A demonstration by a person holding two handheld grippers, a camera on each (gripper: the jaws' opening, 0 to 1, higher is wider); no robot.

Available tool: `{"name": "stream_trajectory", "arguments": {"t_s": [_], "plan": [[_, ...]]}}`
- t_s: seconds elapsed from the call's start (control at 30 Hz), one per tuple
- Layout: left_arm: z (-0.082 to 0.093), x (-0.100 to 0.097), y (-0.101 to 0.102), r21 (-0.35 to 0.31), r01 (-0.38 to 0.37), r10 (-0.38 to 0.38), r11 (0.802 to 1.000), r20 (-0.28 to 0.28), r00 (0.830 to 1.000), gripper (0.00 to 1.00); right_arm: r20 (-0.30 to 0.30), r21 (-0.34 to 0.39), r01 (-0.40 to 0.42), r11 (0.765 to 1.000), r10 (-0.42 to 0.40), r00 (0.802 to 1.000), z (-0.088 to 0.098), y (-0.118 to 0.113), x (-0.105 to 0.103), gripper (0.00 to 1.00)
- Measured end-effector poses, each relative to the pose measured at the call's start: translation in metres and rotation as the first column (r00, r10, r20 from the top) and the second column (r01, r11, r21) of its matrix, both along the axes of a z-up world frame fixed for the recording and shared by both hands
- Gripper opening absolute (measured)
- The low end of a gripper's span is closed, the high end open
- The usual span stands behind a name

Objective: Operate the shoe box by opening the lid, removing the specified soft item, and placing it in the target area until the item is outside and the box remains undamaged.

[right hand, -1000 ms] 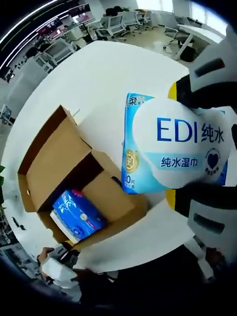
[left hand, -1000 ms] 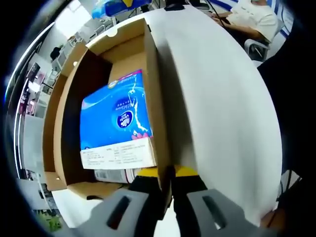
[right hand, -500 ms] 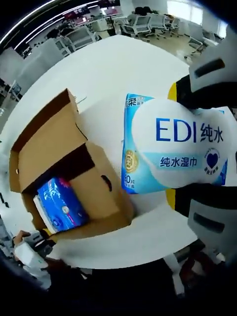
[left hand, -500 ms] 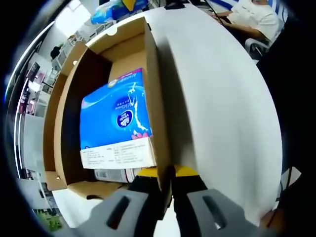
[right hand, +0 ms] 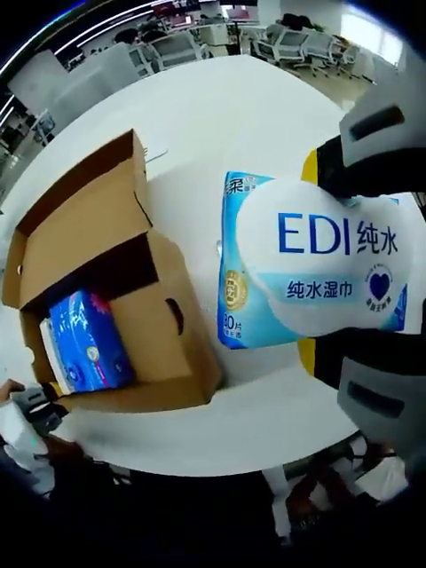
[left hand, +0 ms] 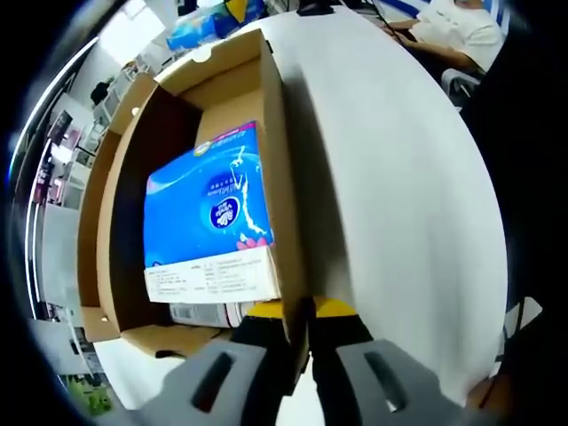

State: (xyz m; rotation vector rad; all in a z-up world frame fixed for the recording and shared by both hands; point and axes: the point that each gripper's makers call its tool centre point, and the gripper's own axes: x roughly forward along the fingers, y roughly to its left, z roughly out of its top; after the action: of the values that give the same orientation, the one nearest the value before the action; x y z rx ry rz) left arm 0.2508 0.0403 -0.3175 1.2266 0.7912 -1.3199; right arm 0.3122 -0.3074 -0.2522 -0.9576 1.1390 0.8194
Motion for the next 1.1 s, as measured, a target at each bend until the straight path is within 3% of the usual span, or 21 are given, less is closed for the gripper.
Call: {"name": "stream_trajectory", "arguments": {"t_s": [0.87, 1.1], "plan": [[-0.001, -0.002, 0.002, 0.007, -0.005, 0.005, 1.0, 0.003, 1.0, 0.06, -0.061, -0.02, -0.178, 0.984, 0.176, 0.982, -0.027, 0.006, -0.003, 0.58], [-0.001, -0.002, 0.003, 0.009, -0.006, 0.006, 1.0, 0.005, 1.0, 0.06, -0.084, -0.065, -0.23, 0.971, 0.224, 0.971, -0.036, 0.001, -0.006, 0.58]]}}
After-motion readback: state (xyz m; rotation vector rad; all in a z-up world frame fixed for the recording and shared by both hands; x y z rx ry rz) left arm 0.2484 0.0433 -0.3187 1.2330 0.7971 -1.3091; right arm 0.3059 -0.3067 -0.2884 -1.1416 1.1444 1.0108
